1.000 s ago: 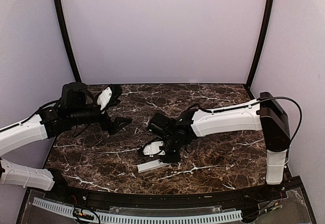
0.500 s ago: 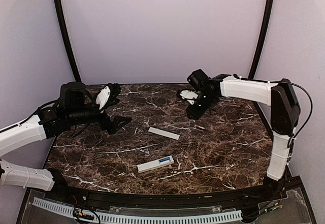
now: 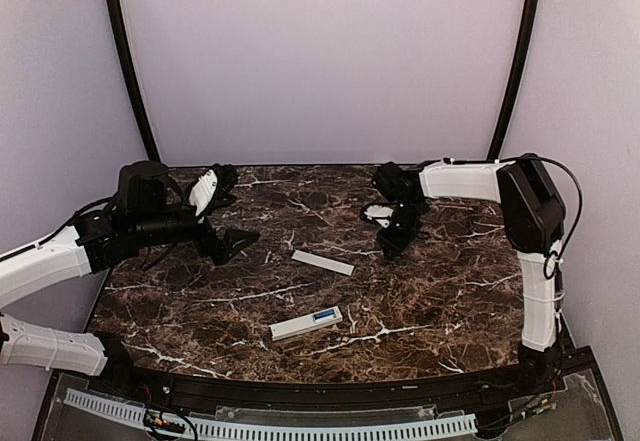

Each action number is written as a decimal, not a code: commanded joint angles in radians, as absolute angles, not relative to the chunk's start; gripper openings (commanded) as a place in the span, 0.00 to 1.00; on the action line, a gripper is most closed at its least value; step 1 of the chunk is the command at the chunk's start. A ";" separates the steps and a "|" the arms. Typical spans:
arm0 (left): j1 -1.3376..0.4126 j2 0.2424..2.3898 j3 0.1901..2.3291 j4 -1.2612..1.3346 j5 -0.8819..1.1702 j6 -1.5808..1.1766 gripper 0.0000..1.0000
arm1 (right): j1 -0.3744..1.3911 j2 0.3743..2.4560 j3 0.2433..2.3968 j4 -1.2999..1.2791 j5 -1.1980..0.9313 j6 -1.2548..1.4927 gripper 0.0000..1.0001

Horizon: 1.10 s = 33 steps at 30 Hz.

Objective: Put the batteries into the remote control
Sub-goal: Pick up the battery at the center of the board.

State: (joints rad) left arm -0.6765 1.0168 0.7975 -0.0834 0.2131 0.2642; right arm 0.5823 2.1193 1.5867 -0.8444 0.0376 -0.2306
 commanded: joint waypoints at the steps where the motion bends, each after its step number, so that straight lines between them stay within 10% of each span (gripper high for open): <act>1: -0.672 1.006 0.792 -0.088 0.230 0.258 0.99 | 0.578 2.166 1.614 -0.870 0.025 -0.222 0.35; 8: -0.671 1.006 0.792 -0.090 0.224 0.259 0.99 | 0.580 2.178 1.615 -0.912 0.005 -0.188 0.00; 33: -0.672 1.032 0.792 -0.117 0.262 0.272 0.99 | 0.632 1.480 1.289 -0.172 -0.832 -0.030 0.00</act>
State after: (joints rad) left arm -0.6765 1.0225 0.7975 -0.0849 0.2466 0.2649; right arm 0.6029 1.5597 1.3548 -0.4133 -0.7013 -0.0673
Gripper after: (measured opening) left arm 0.990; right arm 0.035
